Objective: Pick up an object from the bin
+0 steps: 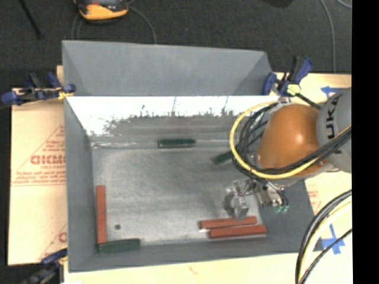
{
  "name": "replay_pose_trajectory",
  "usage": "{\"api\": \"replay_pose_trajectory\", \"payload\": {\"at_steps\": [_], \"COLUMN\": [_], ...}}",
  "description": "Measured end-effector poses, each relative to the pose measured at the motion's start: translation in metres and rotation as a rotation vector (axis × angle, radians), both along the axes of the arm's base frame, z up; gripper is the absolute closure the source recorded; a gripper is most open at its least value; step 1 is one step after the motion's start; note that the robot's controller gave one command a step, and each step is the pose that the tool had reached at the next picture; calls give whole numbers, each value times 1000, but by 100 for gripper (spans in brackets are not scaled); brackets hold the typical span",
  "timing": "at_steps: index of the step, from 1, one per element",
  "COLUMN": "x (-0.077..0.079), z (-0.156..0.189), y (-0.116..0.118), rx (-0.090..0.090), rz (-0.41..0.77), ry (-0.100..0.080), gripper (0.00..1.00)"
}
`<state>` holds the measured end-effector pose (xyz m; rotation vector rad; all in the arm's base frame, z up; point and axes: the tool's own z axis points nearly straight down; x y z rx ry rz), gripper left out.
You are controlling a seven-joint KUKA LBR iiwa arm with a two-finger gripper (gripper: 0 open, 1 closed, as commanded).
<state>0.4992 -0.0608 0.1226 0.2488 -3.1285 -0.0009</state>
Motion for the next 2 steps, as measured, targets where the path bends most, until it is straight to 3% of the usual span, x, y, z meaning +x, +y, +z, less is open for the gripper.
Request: {"api": "replay_pose_trajectory", "payload": {"at_steps": [2], "x": [0], "z": [117], "y": [16], "rx": [1], "rz": [357], "ry": [-3], "gripper": [100]}}
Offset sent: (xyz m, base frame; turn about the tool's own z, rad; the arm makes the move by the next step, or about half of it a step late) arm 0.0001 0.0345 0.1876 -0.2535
